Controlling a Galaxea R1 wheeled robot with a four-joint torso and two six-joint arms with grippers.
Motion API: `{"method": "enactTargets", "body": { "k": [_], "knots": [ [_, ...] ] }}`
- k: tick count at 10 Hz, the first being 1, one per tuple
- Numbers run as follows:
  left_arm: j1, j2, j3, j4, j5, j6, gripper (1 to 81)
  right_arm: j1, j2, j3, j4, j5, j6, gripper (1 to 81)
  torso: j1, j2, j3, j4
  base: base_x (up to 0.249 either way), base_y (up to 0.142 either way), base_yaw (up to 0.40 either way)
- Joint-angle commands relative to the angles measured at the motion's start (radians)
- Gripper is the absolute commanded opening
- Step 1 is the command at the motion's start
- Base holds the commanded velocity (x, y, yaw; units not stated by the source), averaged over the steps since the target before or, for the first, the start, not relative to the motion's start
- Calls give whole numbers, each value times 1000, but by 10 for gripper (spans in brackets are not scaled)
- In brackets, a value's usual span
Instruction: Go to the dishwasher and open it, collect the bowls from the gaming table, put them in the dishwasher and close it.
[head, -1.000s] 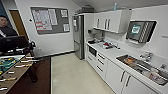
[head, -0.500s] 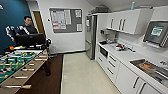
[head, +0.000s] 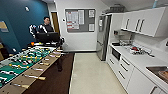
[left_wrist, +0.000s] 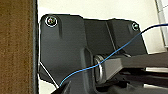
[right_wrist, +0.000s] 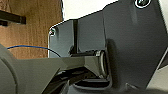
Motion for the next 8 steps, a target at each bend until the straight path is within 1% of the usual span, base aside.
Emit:
{"method": "enactTargets", "body": {
  "k": [1, 8],
  "knots": [
    [-28, -12, -12, 67, 69, -52, 811, 46, 2, 21, -17, -51, -2, 811, 0, 0, 0, 0, 0, 0, 360],
    [-30, -9, -12, 67, 69, -52, 811, 44, 5, 18, -21, -49, -2, 811, 0, 0, 0, 0, 0, 0, 359]
  ]
}}
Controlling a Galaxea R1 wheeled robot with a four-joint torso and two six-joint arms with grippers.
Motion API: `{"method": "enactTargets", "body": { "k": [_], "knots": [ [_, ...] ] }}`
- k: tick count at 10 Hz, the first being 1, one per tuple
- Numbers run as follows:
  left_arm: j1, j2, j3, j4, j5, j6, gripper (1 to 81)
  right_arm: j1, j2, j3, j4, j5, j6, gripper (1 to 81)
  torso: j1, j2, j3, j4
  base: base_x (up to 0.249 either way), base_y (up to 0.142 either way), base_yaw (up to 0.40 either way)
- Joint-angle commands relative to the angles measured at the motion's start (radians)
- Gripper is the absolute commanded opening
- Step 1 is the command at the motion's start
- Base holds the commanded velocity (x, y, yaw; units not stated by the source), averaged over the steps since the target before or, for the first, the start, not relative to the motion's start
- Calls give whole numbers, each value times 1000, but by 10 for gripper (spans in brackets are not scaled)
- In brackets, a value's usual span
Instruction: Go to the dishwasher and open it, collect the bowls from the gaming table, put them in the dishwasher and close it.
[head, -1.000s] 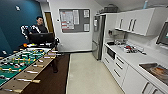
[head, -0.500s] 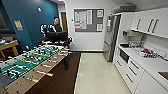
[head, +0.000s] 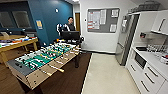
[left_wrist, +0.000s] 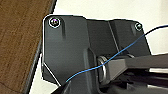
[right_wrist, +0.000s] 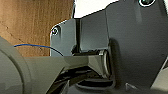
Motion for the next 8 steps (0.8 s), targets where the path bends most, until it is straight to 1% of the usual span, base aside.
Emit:
{"method": "enactTargets", "body": {
  "k": [1, 8],
  "knots": [
    [-28, -10, 4, 67, 70, -52, 811, 44, -5, 17, -16, -49, -2, 811, 0, 0, 0, 0, 0, 0, 360],
    [-28, -2, 2, 67, 70, -52, 811, 47, -3, 11, -16, -49, -2, 811, 0, 0, 0, 0, 0, 0, 359]
  ]
}}
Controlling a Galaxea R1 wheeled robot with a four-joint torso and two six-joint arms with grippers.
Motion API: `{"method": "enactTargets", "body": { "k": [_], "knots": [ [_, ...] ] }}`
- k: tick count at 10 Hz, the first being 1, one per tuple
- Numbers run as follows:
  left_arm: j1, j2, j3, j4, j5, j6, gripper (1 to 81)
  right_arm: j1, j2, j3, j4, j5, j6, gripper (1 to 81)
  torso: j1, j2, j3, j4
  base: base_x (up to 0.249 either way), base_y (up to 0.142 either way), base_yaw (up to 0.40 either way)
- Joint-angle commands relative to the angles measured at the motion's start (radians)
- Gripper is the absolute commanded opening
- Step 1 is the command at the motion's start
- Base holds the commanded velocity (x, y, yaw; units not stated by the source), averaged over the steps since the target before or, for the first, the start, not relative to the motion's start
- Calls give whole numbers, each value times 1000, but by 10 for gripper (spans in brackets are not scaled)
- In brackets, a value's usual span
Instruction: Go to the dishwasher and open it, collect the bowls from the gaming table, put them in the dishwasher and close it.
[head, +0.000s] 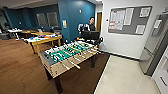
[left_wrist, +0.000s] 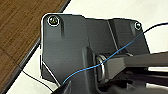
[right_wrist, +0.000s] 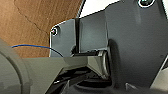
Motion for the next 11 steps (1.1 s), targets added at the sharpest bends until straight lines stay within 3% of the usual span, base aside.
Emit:
{"method": "enactTargets", "body": {
  "k": [1, 11],
  "knots": [
    [-33, -7, 2, 67, 71, -52, 811, 47, -3, 13, -13, -50, -2, 811, 0, 0, 0, 0, 0, 0, 359],
    [-36, 5, -39, 67, 70, -52, 811, 47, 6, 5, -18, -50, -4, 811, 0, 0, 0, 0, 0, 0, 359]
  ]
}}
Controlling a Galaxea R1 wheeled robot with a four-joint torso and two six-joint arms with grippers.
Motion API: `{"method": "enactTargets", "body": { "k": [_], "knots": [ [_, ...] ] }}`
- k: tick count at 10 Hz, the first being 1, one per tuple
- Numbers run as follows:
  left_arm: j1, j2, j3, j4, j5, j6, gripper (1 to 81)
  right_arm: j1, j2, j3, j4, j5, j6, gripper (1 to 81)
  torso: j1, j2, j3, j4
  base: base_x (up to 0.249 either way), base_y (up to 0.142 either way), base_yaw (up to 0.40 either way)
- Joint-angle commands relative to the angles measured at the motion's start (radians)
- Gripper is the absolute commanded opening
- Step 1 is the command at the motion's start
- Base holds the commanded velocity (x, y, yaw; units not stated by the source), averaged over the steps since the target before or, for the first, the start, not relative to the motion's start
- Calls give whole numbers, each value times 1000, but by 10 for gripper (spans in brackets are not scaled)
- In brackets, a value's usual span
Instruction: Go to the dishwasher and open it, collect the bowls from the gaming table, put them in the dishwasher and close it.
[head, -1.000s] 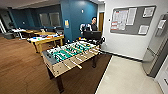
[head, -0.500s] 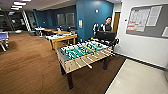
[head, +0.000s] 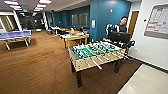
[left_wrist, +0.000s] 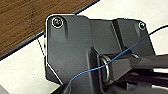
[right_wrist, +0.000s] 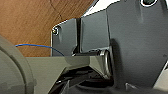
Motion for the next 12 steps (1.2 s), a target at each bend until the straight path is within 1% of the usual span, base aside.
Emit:
{"method": "enactTargets", "body": {
  "k": [1, 8, 12],
  "knots": [
    [-30, -7, -2, 67, 71, -52, 811, 47, -2, 6, -17, -49, -4, 811, 0, 0, 0, 0, 0, 0, 359],
    [-27, -10, -7, 67, 71, -52, 811, 55, 6, 0, -19, -50, -2, 811, 0, 0, 0, 0, 0, 0, 360],
    [-27, -13, -7, 67, 71, -52, 811, 56, 31, -33, -20, -50, -2, 811, 0, 0, 0, 0, 0, 0, 359]
  ]
}}
